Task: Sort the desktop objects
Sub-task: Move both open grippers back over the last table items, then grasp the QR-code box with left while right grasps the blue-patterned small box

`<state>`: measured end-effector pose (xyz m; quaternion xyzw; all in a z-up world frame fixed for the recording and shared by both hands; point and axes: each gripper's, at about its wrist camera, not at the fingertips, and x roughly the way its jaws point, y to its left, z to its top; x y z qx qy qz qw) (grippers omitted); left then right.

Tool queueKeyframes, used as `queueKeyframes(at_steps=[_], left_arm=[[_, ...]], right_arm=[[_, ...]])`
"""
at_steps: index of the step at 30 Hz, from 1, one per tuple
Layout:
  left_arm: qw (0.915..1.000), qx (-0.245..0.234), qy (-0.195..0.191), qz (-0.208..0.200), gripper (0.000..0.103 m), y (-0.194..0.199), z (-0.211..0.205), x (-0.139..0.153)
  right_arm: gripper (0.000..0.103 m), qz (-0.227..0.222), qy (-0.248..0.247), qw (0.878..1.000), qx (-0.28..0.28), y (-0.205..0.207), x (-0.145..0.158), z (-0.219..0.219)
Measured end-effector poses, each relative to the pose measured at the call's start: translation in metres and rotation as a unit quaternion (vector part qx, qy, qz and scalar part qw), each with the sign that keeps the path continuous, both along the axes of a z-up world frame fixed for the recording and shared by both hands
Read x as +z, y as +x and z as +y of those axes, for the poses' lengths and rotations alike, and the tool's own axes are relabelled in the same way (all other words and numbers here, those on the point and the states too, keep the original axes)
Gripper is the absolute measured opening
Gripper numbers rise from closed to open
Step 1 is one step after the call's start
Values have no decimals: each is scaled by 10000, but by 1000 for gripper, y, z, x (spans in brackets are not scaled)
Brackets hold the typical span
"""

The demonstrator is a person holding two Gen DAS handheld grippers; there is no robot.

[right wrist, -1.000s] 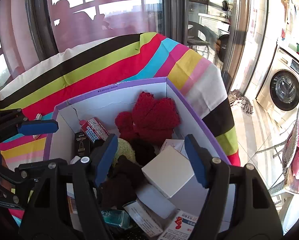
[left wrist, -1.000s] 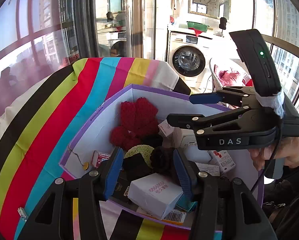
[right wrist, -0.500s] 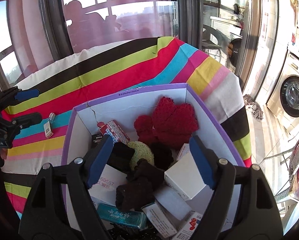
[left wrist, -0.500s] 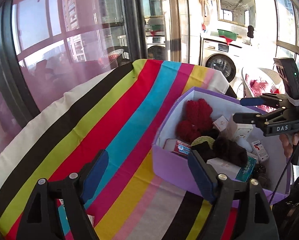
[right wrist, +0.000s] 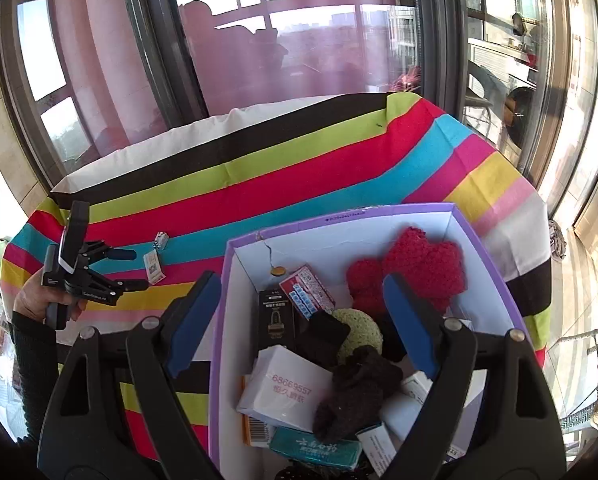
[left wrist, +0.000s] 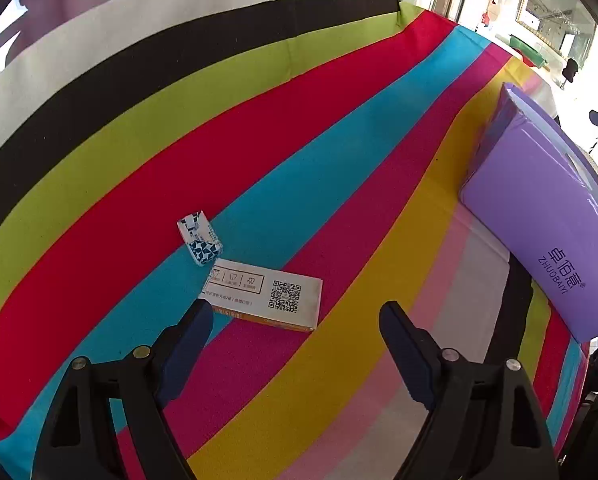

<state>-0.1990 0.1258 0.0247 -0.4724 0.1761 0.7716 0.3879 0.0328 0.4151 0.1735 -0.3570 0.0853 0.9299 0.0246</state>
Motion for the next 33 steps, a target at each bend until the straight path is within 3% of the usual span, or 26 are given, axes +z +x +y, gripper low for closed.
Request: queueKeyframes(at_steps=[4,10,14,19,22,26,33], left_arm=[[9998,107,28,-155,82,-12,-4,-19],[9999,33,-38,148,82,-7,-3,-15],[9983,47,-276,514,82,-9,0,-23],[9987,38,305,416,82,-15,-7,-23],[9986,34,353,394,72,-15,-8,-21],[9994,13,327,104,71,-12,-16,-14],[9960,730,140,502,71,-14,-43,10]], right_arm=[[85,61,-1,9992,385,-14,11,-22],[85,46,76,9966,817,-29,13,-52],[85,-14,54,9947,1027,-38,11,-66],[86,-60,39,9931,1170,-43,9,-77],[87,-126,-42,9918,1271,-50,8,-85],[88,-279,-141,9898,1389,-66,4,-99],[88,-650,-343,9851,1552,-124,-16,-145]])
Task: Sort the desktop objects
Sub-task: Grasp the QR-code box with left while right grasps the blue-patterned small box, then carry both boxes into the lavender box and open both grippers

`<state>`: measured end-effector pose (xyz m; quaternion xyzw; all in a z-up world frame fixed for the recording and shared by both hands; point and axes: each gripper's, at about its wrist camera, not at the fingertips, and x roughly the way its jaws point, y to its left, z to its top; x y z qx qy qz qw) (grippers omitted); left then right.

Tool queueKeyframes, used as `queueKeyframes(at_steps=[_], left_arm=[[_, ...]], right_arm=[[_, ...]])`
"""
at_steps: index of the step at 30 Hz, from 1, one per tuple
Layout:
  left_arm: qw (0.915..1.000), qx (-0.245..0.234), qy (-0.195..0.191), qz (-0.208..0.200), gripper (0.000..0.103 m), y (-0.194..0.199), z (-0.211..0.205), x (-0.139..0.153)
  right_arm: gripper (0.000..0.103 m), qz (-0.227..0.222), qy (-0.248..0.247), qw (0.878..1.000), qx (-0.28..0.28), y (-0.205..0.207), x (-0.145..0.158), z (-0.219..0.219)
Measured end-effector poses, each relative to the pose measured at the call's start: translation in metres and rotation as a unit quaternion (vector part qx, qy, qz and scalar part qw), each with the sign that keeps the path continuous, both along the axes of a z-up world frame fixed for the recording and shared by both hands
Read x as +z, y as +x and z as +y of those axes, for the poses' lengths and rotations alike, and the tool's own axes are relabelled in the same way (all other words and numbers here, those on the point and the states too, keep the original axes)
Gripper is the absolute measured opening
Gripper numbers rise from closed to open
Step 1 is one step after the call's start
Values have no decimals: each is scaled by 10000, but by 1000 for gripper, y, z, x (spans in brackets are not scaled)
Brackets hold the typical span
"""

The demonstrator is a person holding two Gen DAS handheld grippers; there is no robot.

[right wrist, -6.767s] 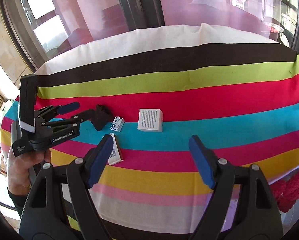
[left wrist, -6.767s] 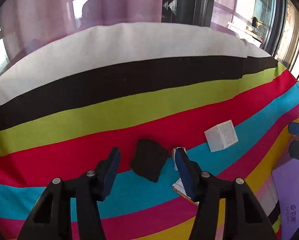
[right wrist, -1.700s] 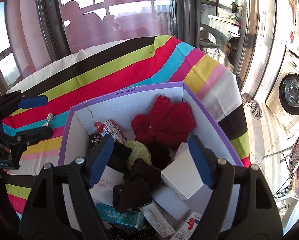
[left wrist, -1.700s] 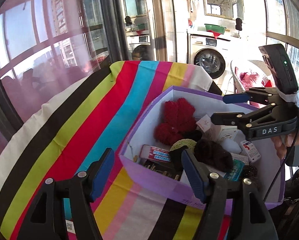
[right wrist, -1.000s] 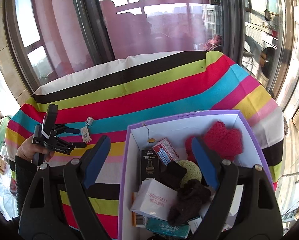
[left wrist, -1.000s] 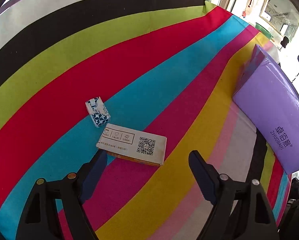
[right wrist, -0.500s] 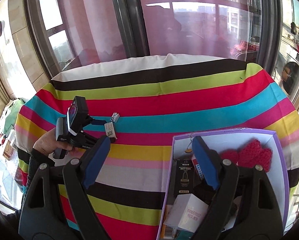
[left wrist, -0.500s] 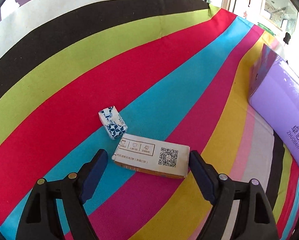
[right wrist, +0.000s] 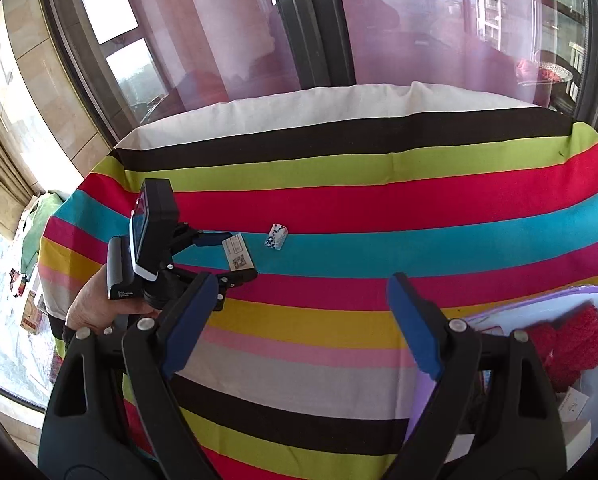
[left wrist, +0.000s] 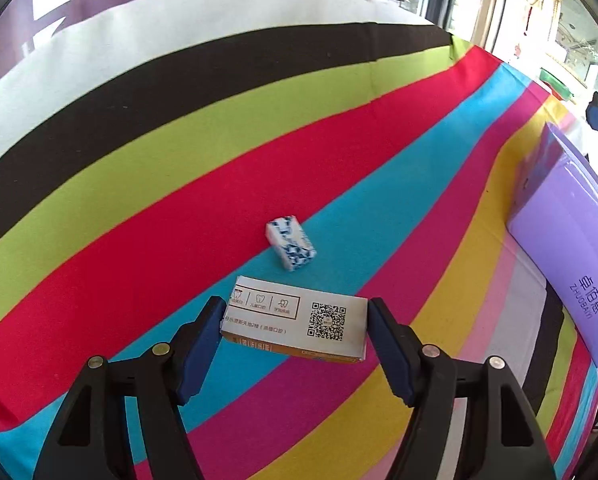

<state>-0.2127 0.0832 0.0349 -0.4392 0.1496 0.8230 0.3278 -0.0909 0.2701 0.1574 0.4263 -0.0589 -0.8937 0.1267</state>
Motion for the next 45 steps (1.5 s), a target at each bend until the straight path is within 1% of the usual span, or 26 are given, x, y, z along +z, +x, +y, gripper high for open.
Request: queueKeyframes(at_steps=[3,6,7,11,13,14,16,20,21,22,23,24,26,27,28,30,31,32,34,37,42,44,45], left_arm=[[9994,179,-245,149,71,1,-11,5],[9978,433,-411,299,71,-4,-24,12],[9973,499,-415,356,71,-3,-28,16],[9965,632,-204,502,71,2,-44,31],[9961,673,-171,536,71,4,-49,35],[9960,693,-164,547,71,5,-51,37],[9955,750,-116,575,71,5,-61,38],[9950,798,-26,600,71,0,-62,44],[9951,780,-19,602,71,-12,-51,44],[9952,768,-6,614,71,-9,-50,44],[9951,768,13,618,71,-9,-50,45],[9950,778,31,620,71,-8,-49,44],[9948,794,52,632,71,-1,-58,46],[9947,799,63,640,71,-1,-57,47],[9947,798,78,644,71,-1,-56,48],[9949,756,102,662,71,0,-52,52],[9951,721,107,673,71,1,-48,52],[9952,695,105,687,71,1,-46,45],[9953,653,90,708,71,-2,-38,41],[9960,485,109,745,71,-2,-24,46],[9956,5,78,931,71,12,13,61],[9946,-254,76,1002,71,20,31,66],[9938,-395,78,1034,71,25,41,68]], right_arm=[[87,-368,-105,9992,127,-35,-22,-27],[79,-704,-24,9974,140,-68,-51,-52],[79,-783,46,9968,134,-78,-61,-60],[74,-987,216,9949,-16,-113,-96,-83],[68,-1102,222,9935,-164,-126,-111,-87],[67,-1143,235,9930,-194,-131,-118,-90],[66,-1190,293,9923,-175,-138,-127,-97],[64,-1184,462,9917,-174,-147,-139,-106],[60,-1214,490,9912,-203,-150,-143,-106],[53,-1259,516,9905,-207,-152,-147,-107],[49,-1304,557,9897,-210,-153,-150,-108],[46,-1261,605,9899,-233,-153,-151,-108],[43,-1231,652,9900,-211,-154,-153,-108],[39,-1203,683,9902,-185,-154,-153,-109],[30,-1195,742,9899,-166,-153,-154,-109],[25,-1216,676,9901,-170,-151,-155,-105],[24,-1231,618,9903,-170,-149,-155,-101],[24,-1213,630,9905,-169,-147,-154,-98],[24,-1174,616,9910,-189,-141,-148,-89],[24,-1043,439,9934,-199,-126,-128,-75],[24,-778,142,9968,-72,-87,-89,-46],[24,-708,-17,9975,-62,-69,-77,-25],[24,-665,-100,9977,-53,-68,-67,-17]])
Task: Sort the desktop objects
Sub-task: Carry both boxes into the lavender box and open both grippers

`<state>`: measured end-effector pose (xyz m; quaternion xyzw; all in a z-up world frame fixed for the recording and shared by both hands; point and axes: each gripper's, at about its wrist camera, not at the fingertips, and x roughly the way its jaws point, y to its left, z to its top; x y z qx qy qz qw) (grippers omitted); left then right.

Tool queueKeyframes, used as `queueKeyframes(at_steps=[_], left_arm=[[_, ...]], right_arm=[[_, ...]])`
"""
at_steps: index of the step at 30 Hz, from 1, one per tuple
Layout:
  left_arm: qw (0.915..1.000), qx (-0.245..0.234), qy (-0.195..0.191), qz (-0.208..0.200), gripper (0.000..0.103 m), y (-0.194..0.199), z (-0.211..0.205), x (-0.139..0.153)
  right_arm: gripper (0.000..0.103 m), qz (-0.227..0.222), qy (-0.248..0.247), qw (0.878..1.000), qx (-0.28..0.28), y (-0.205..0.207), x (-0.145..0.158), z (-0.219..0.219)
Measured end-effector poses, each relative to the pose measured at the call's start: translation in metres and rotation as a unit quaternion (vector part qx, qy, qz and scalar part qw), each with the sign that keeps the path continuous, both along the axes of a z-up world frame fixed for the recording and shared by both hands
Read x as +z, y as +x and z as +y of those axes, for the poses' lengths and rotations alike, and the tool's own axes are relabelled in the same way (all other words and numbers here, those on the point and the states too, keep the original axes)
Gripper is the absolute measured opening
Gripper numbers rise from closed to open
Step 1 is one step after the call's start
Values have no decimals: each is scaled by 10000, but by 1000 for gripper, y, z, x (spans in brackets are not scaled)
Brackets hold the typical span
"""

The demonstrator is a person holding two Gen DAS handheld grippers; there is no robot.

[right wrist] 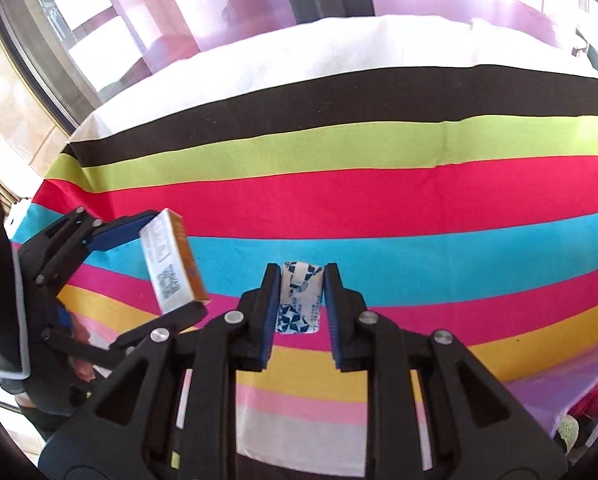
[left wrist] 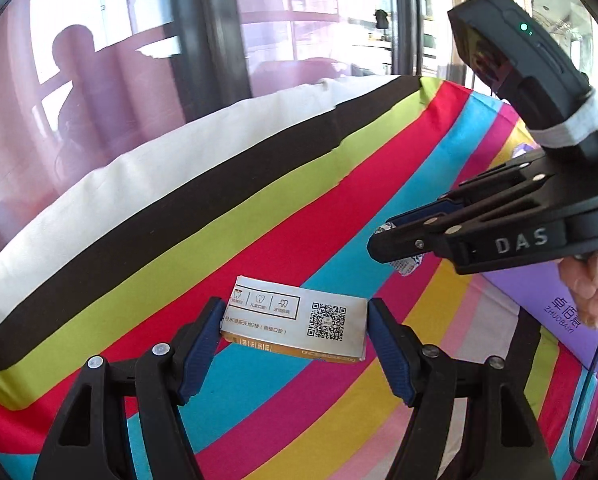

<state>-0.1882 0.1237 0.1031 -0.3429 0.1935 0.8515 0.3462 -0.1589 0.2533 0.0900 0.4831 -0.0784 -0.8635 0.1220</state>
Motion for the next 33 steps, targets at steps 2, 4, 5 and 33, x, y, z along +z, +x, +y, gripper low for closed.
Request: queueKeyframes(at_steps=[2,4,5,33], left_arm=[[9996,-271,-18,56,71,9,18,4],[9986,-518,-35,114,71,19,37,9],[9977,-666,-29,134,71,24,46,11],[9762,-2041,-555,487,71,198,220,15]], right_arm=[[24,87,-108,9999,-42,15,13,21],[24,167,-185,9996,-92,30,26,40],[24,203,-204,9995,-146,39,29,51],[24,766,0,9923,-972,231,47,228]])
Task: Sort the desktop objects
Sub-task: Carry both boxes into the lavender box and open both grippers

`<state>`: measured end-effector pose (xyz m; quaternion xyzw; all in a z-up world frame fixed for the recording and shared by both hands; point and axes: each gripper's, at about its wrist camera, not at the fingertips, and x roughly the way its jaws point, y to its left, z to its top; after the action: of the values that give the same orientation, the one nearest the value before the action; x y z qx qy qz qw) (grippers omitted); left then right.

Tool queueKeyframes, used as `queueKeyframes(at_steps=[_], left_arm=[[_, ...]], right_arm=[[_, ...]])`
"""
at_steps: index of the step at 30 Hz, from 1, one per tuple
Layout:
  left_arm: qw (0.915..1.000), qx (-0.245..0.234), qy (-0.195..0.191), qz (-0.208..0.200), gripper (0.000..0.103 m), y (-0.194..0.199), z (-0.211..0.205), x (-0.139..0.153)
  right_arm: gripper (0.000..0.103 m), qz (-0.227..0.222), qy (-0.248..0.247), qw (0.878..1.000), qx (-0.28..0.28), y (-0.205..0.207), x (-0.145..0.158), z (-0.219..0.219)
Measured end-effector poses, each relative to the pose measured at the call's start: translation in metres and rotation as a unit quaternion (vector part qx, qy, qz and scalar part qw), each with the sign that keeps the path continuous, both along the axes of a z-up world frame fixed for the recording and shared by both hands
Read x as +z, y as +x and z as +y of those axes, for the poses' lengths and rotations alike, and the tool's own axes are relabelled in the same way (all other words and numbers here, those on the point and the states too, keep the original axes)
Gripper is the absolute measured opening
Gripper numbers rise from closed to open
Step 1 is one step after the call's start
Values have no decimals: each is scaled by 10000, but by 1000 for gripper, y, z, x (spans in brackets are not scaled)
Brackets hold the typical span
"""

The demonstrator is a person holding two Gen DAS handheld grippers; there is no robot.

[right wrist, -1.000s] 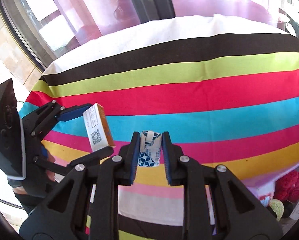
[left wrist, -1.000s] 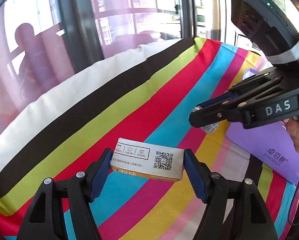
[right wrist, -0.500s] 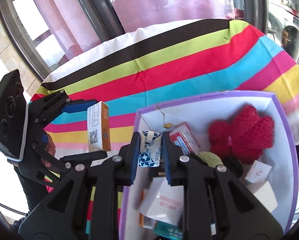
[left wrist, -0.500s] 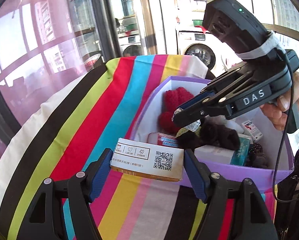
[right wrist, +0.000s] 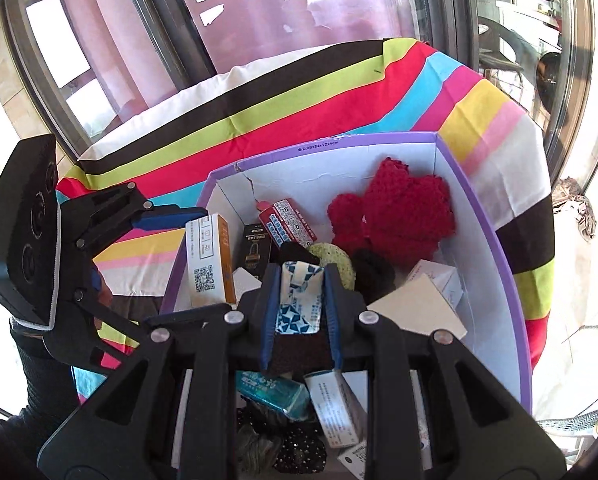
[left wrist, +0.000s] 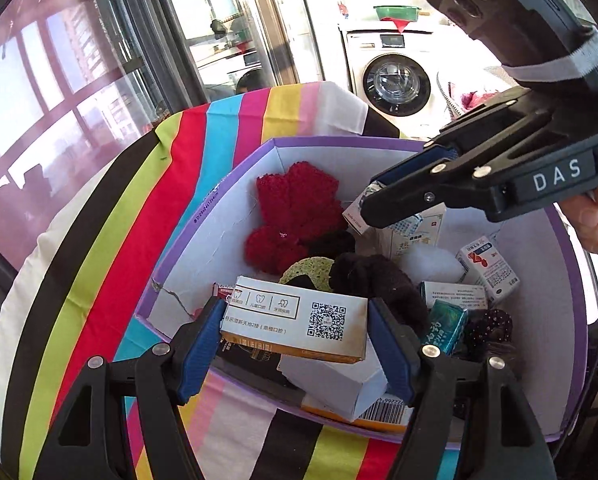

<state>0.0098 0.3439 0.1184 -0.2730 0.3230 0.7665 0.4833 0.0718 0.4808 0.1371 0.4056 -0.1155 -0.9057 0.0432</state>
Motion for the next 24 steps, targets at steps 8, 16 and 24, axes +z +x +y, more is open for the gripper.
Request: queueKeyframes(at_steps=[8,16,24], left_arm=[[9949,973,36,274,71,31,7,-6],[9857,1651,51,335,71,41,11,-2],[9793,1974,57,439,71,49,8,7]], right_arm=[[24,363,459,9979,-273,25,-2,-3],[24,636,672,9945,-480,33,-8,-6],[24,795,651,9927,-636,39,-10,-1]])
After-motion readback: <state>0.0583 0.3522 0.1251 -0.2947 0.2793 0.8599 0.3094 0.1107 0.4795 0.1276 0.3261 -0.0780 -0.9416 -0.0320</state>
